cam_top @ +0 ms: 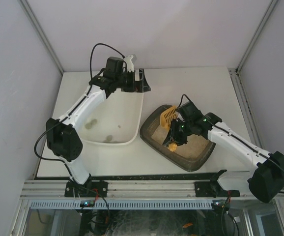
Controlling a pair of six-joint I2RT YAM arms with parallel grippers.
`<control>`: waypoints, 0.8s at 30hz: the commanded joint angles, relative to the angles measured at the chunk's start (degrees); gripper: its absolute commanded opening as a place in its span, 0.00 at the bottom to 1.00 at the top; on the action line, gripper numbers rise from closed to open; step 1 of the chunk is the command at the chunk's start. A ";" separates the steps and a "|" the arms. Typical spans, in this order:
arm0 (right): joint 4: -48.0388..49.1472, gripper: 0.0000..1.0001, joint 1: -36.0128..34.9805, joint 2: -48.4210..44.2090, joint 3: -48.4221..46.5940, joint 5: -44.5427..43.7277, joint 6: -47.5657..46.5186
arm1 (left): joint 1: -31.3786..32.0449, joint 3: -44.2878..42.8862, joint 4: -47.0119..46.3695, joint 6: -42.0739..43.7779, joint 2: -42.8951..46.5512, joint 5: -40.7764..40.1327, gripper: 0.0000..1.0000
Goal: Clean the litter box
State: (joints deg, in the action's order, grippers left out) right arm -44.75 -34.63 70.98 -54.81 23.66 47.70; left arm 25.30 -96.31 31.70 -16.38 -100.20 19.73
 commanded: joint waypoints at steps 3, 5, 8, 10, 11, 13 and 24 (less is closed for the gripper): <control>-9.66 0.00 0.77 0.52 -5.17 -1.07 -1.72 | 0.17 3.00 -12.22 -19.32 -1.98 4.39 1.00; -12.22 0.00 0.86 1.66 -6.05 -1.42 -2.03 | 0.19 4.43 -14.53 -21.50 -1.98 4.91 1.00; -16.81 0.00 0.97 3.26 -8.01 -3.59 -3.00 | 0.19 5.77 -16.48 -23.44 -1.67 4.99 1.00; -18.23 0.00 1.32 3.91 -8.87 -4.65 -3.73 | 0.19 6.61 -16.84 -23.90 -1.37 3.48 1.00; -18.22 0.00 1.70 4.17 -8.95 -4.68 -4.08 | 0.19 7.29 -17.08 -24.15 -1.16 2.78 1.00; -18.34 0.00 2.50 5.18 -9.36 -5.34 -4.60 | 0.19 8.44 -17.99 -24.71 -1.05 2.56 1.00; -15.74 0.00 4.04 14.73 -12.16 -3.70 -7.97 | 0.19 12.72 -23.55 -31.24 -2.63 7.20 1.00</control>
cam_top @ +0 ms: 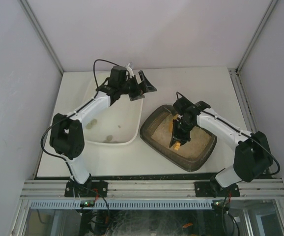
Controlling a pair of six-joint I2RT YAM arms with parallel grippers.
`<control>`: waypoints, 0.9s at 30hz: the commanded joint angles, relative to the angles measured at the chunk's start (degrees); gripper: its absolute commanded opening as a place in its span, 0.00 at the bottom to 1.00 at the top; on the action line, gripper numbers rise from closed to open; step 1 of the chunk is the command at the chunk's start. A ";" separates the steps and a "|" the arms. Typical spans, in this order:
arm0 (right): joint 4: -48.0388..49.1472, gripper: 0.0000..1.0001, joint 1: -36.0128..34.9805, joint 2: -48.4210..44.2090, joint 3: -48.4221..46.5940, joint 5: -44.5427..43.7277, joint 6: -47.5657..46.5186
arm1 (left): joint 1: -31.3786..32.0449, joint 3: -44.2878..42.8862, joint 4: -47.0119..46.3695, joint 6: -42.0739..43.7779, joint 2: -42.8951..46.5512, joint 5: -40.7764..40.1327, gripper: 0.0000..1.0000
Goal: Clean the litter box
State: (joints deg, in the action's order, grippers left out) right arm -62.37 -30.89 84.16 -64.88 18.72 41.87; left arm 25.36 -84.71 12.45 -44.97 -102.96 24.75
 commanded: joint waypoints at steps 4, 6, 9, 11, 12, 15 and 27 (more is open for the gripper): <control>3.39 0.00 0.61 3.83 -2.01 1.18 -2.18 | 0.21 1.62 -4.19 -1.76 0.55 1.10 1.00; 4.33 0.00 0.72 4.76 -2.01 1.33 -2.01 | 0.21 1.80 -4.19 -1.62 0.50 1.00 1.00; 7.17 0.00 0.90 5.96 -2.01 3.14 -1.13 | 0.21 2.38 -4.36 -1.78 0.38 0.80 1.00; 9.70 0.00 0.92 7.20 -2.01 4.75 -0.25 | 0.13 2.73 -4.38 -1.67 0.39 0.46 1.00; 10.77 0.00 0.85 7.89 -2.01 6.13 0.12 | 0.12 2.88 -4.38 -1.55 0.39 0.33 1.00; 13.81 0.00 0.30 9.87 -1.94 9.12 1.46 | 0.10 3.02 -4.05 -1.12 0.45 -0.07 1.00; 39.29 0.00 1.94 8.98 11.26 20.67 10.05 | 0.04 4.17 -3.84 -0.47 0.75 -1.11 1.00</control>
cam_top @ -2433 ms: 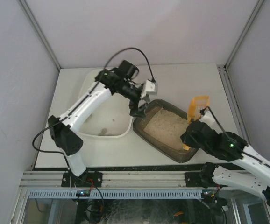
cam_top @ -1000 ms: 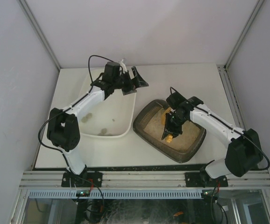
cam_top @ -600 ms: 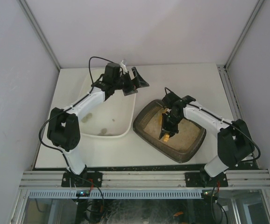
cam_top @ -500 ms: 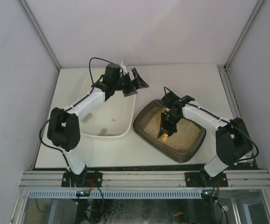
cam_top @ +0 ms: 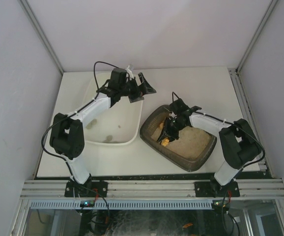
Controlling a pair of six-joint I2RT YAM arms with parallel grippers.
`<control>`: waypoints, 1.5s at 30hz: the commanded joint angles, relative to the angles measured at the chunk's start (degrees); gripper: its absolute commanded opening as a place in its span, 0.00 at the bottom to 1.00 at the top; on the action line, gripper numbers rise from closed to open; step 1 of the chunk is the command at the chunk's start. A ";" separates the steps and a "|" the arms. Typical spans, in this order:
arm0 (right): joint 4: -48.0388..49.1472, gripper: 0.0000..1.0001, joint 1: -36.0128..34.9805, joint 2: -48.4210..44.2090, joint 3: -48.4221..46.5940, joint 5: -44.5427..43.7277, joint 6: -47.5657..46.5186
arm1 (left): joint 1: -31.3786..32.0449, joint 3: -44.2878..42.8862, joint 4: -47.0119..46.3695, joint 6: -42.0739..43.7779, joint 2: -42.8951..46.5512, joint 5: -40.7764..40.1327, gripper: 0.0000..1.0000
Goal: Clean the litter box
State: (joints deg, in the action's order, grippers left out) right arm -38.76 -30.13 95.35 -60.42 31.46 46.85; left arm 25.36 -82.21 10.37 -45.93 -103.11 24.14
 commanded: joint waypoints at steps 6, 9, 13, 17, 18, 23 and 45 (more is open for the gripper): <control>38.36 0.00 2.97 -6.43 20.41 10.54 12.26 | -0.24 2.33 -1.81 0.58 1.17 -0.50 1.00; 47.19 0.00 3.56 -7.75 24.62 10.14 14.37 | -0.39 2.32 -1.85 0.56 1.16 -0.50 1.00; 55.24 0.00 4.09 -7.61 27.03 11.14 17.09 | -0.41 2.35 -1.85 0.58 1.24 -0.28 1.00; 48.29 0.00 4.24 -11.47 27.02 10.38 14.87 | -0.47 2.43 -1.85 0.88 1.57 -0.04 1.00; 45.55 0.00 4.38 -13.26 27.02 9.56 13.76 | -0.53 2.43 -1.85 0.99 1.67 -0.12 1.00; 32.56 0.00 5.18 -21.38 26.13 7.57 9.32 | -0.75 2.39 -2.12 0.97 1.07 0.13 1.00; 7.51 0.00 9.47 -30.69 25.40 11.31 2.71 | -3.51 3.23 -3.43 2.09 -0.05 1.93 1.00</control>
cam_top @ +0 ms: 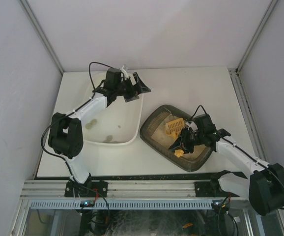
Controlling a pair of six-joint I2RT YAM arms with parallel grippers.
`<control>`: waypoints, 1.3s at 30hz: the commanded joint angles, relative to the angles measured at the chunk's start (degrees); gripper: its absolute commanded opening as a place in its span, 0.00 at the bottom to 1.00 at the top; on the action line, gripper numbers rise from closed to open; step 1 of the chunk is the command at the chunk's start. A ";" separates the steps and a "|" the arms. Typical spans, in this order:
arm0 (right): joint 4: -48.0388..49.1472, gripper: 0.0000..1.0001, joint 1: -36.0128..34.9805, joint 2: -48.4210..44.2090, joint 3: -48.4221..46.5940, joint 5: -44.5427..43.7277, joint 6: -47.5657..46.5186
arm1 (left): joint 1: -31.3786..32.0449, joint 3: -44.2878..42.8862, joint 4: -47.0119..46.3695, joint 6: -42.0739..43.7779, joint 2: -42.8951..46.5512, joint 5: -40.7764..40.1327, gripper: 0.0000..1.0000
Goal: Clean the litter box
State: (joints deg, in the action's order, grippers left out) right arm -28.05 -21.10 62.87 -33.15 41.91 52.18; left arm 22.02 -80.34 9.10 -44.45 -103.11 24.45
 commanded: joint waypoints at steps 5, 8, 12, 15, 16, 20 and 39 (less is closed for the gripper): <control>-12.56 0.00 0.51 5.38 -7.70 -1.97 -7.14 | -0.14 1.70 -2.36 1.19 0.52 1.37 1.00; -16.72 0.00 0.45 8.24 -11.52 -2.74 -8.93 | -0.14 1.97 -2.68 0.96 0.57 1.21 1.00; -23.03 0.00 0.45 12.99 -17.45 -5.30 -12.58 | -0.14 2.36 -3.06 -0.20 0.19 2.18 1.00; -27.27 0.00 0.42 16.35 -22.30 -7.00 -14.75 | -0.14 2.72 -3.52 -0.55 0.34 2.36 1.00; -28.17 0.00 0.29 17.33 -23.51 -7.28 -15.19 | -0.14 2.65 -3.56 -0.55 0.53 2.32 1.00; -29.64 0.00 -0.70 21.30 -27.03 -8.45 -15.84 | -0.14 2.99 -3.97 -0.72 1.25 2.12 1.00; -14.74 0.00 -8.48 32.51 -29.25 -5.56 -9.60 | -1.90 3.36 -4.09 -0.20 3.17 0.95 1.00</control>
State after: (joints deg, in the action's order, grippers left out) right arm -48.40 -28.62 93.69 -61.58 35.05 40.60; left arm 20.43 -78.41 7.70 -44.56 -103.11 25.63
